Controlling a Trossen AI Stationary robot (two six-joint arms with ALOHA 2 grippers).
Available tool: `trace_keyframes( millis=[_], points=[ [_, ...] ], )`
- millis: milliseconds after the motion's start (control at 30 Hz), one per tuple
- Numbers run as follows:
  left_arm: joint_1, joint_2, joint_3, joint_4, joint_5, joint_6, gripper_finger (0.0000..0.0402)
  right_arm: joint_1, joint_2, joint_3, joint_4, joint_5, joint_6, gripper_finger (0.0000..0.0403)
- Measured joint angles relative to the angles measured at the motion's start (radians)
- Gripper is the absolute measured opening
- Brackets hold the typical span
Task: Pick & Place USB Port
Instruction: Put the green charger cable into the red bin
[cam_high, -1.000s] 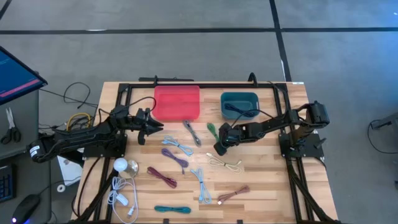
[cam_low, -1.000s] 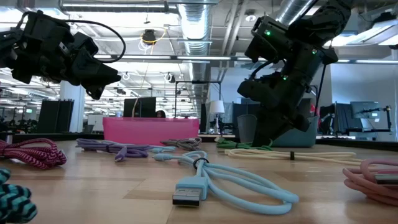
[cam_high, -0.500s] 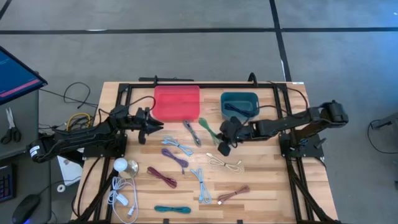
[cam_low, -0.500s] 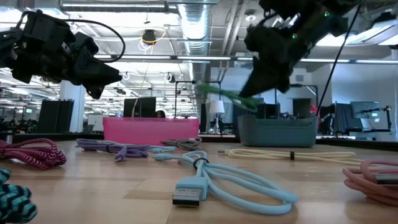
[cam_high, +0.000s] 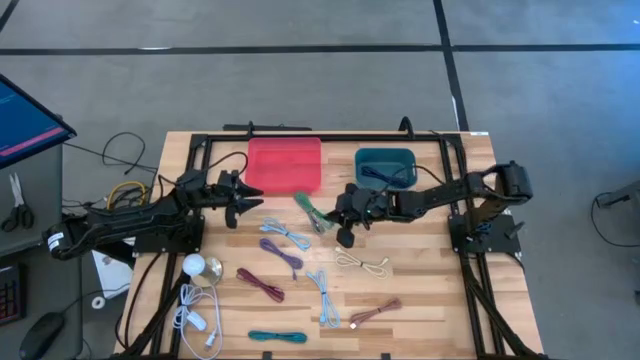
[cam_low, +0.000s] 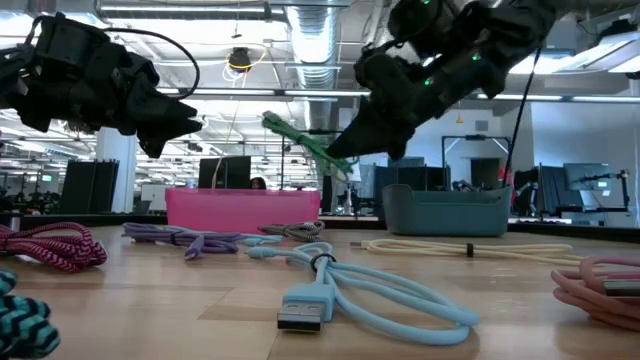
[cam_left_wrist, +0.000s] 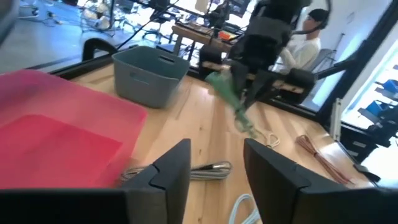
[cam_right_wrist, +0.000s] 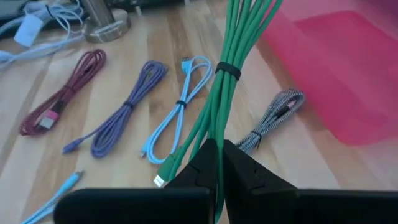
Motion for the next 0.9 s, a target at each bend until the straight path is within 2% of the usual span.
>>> trace_keyframes(
  millis=[367, 733, 900],
  points=[
    [-0.081, 0.0, 0.0, 0.069, 0.001, 0.004, 0.0204, -0.017, 0.195, 0.266, 0.002, -0.019, -0.071, 0.0],
    [-0.084, 0.0, 0.0, 0.092, 0.001, 0.004, 0.021, -0.025, 0.308, 0.428, 0.0, -0.048, -0.116, 0.0],
    [-0.083, 0.0, 0.0, 0.101, 0.0, 0.005, 0.0209, -0.03, 0.323, 0.456, -0.001, -0.046, -0.123, 0.0]
  ],
)
